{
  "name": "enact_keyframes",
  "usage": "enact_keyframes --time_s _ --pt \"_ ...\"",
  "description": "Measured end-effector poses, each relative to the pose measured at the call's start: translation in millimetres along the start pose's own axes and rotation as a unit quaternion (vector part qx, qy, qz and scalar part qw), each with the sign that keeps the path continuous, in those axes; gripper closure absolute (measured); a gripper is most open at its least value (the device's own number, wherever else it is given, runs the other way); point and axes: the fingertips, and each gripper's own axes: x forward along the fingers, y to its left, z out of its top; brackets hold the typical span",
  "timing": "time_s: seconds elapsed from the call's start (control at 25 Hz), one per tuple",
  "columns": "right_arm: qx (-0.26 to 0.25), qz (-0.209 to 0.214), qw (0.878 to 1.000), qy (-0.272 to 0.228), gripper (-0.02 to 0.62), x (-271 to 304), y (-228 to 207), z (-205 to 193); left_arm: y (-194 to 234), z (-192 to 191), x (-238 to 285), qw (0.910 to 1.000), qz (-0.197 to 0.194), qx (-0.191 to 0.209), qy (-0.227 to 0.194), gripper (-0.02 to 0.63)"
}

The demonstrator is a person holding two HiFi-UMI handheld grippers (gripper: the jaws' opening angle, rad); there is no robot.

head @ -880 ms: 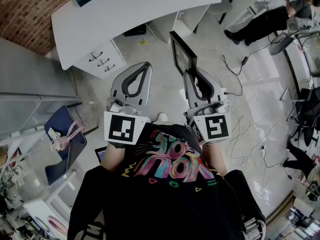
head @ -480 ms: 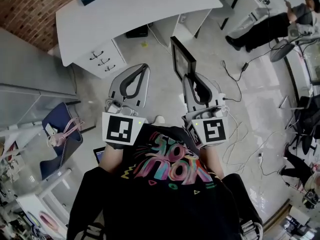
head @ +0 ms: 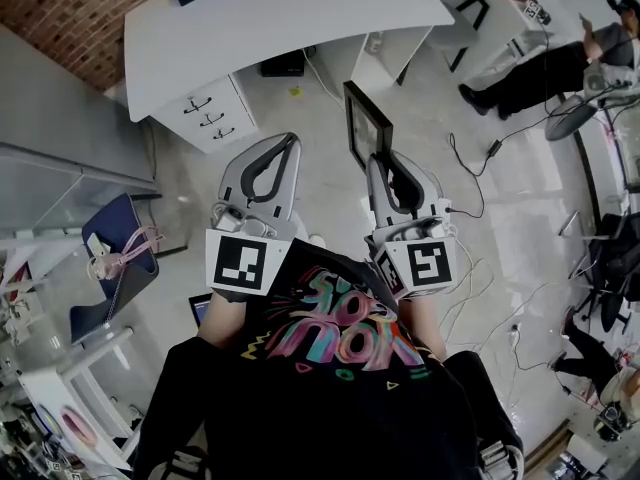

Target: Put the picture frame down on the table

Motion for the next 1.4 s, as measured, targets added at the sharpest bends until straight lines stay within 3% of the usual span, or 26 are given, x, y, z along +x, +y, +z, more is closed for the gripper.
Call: enact_keyframes --time_s 0.32,0.6,0.76,0.88,1.0,1.4 --pt "-0.001 -0.005 1.0 0.013 0.506 65.4 -25.5 -9.5 42.6 -17.9 54.7 1.0 0.001 -0.01 0.001 0.581" --pt "0.001 -0.026 0.998 0.056 0.506 180.7 -57.9 -1.4 125.7 -33.2 148.7 0.9996 -0.022 -0.015 0.005 0.581" --pt "0.009 -0.037 0.999 0.01 0.506 252.2 -82.0 22.1 173.9 -37.1 206.1 0.9992 -0.035 -0.015 0.01 0.581" --pt "0.009 -0.049 0.999 0.021 0.506 291.8 -95.1 21.0 207.5 -39.4 239.7 0.9988 -0.045 -0.016 0.009 0.581" --pt "0.003 -0.056 0.997 0.047 0.506 321.1 -100.1 10.9 236.1 -46.0 260.7 0.9985 -0.05 -0.02 0.008 0.581" --pt "-0.001 -0.07 0.996 0.058 0.506 380.6 -107.0 9.0 279.4 -66.3 297.7 0.9971 -0.066 -0.035 0.017 0.581"
